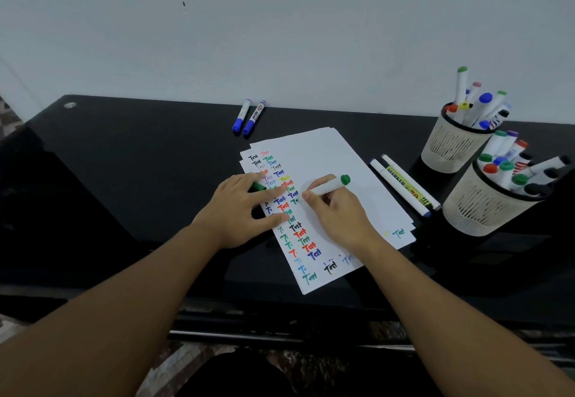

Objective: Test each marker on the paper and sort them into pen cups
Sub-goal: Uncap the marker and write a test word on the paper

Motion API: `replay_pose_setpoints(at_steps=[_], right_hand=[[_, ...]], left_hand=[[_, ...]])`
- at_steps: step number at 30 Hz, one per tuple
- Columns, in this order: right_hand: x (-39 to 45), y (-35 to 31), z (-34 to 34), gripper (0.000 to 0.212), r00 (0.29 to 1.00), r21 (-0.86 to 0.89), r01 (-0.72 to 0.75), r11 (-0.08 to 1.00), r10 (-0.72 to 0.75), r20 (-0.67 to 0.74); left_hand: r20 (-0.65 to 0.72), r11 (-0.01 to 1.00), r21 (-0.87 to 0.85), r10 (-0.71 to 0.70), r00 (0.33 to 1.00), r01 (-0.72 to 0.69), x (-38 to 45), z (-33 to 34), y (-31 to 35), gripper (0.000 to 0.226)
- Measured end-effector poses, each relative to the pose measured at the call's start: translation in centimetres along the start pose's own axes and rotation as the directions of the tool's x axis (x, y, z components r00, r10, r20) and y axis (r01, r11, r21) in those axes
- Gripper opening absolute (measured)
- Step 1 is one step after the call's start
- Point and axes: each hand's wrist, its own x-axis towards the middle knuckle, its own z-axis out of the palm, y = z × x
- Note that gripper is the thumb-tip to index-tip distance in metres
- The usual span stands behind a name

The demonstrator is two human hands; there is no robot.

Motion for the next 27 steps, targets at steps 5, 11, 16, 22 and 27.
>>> replay_pose_setpoints(at_steps=[5, 11, 16, 22, 27], right_hand=[[-0.15, -0.08, -0.06, 0.014, 1.0, -0.004, -0.006, 1.0, 0.005, -0.031], [-0.01, -0.14, 0.05, 0.013, 1.0, -0.035, -0.007, 0.999, 0.006, -0.022], [-0.17, -0.29, -0.1, 0.015, 1.0, -0.043, -0.011, 0.999, 0.01, -0.027], [-0.08, -0.3, -0.1, 0.014, 0.999, -0.001, -0.017, 1.0, 0.016, -0.041], [-0.05, -0.27, 0.0, 0.018, 0.999, -0.076, -0.008, 0.997, 0.006, -0.031]], left_hand=[[0.001, 1.0, -0.004, -0.002, 1.0, 0.002, -0.03, -0.09, 0.01, 0.08], [-0.009, 1.0, -0.014, 0.0, 1.0, 0.0, 0.01, -0.03, -0.13, 0.08], [-0.015, 1.0, -0.005, 0.002, 1.0, -0.002, -0.02, -0.01, 0.06, 0.081], [-0.005, 1.0, -0.011, 0.0, 1.0, 0.0, 0.08, -0.14, -0.01, 0.077], [0.0, 1.0, -0.007, -0.003, 1.0, 0.003, 0.03, -0.13, 0.04, 0.077]])
